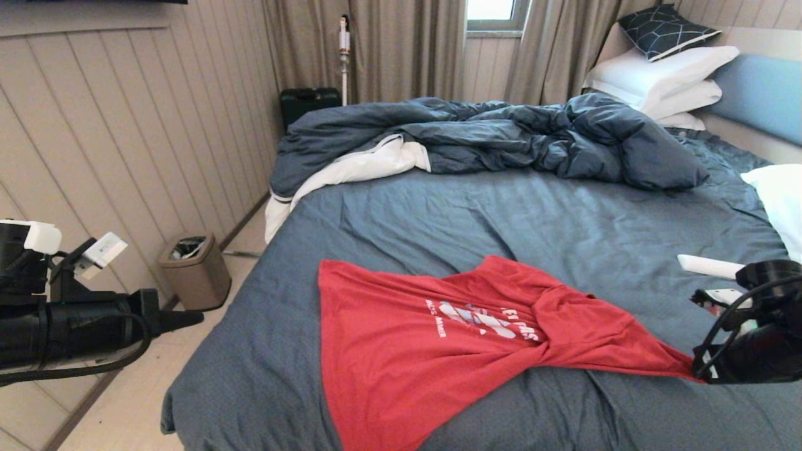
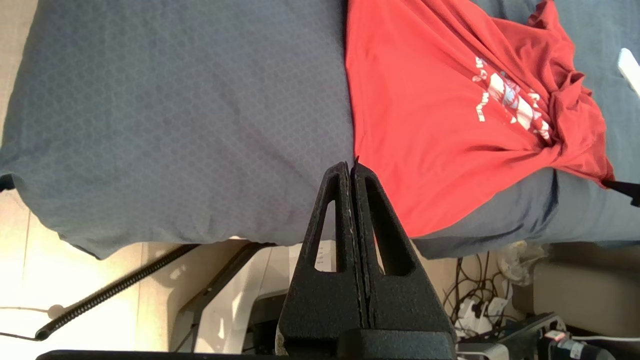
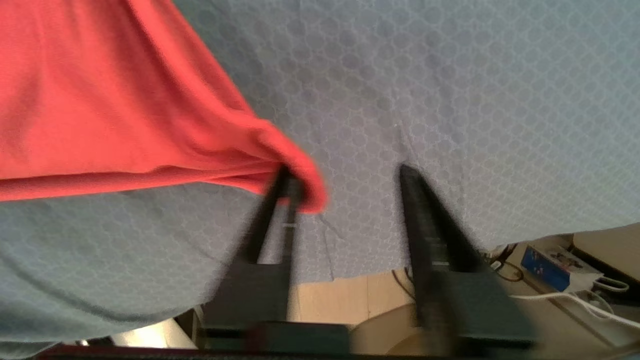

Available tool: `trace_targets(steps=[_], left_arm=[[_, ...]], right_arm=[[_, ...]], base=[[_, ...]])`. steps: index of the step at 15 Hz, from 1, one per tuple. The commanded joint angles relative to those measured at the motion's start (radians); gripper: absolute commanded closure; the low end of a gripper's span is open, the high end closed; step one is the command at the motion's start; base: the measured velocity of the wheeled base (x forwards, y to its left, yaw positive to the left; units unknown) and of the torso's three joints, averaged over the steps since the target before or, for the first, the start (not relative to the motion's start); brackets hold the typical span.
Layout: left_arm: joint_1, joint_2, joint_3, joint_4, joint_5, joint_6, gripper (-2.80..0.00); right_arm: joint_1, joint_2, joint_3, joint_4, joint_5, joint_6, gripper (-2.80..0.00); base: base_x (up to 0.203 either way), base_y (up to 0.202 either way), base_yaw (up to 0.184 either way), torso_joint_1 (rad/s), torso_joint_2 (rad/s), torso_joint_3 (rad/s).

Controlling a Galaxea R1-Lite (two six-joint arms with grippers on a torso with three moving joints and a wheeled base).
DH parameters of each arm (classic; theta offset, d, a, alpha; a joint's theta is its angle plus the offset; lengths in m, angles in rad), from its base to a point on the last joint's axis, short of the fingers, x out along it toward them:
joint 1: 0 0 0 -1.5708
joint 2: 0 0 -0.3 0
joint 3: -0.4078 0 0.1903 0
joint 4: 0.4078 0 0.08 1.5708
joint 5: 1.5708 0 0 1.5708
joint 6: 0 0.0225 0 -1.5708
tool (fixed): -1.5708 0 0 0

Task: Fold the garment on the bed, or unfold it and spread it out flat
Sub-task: Unford the red T-shirt

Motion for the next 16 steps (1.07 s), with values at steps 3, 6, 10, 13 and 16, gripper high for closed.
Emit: trace_targets(steps=[3,6,10,13,16], left_arm=[[0.000,0.002,0.001,-0.001,-0.003,-0.002,0.00],[-0.001,-0.003,-0.003,-0.001,-0.015,-0.002,0.00],[-0.001,-0.035,-0.008,-0.001,-0.019,0.001,0.00],[-0.001,-0.026,-0.006,-0.001,-0.021,0.001,0.00],[-0.003,-0.035,-0.011,0.000,-0.020,0.000,0.00]], right_arm=[[-0.016,-0.058,-0.048,-0.018,0.088,0.003,-2.80],[0.073,-0.060,-0.230,-0.006,0.108,0.067,-2.80],[0.300,0.058,-0.532,0.140,0.110,0.205,-2.80],[0.314,0.067,-0.525,0.153,0.112,0.226,-2.80],[0.348,0.129,-0.563,0.154,0.112,0.230,0.00]], base=[[0.000,0.000,0.000,0.000,0.00,0.000],[0.000,0.000,0.000,0.000,0.00,0.000],[0.000,0.000,0.000,0.000,0.00,0.000],[0.000,0.000,0.000,0.000,0.00,0.000],[0.000,0.000,0.000,0.000,0.00,0.000]])
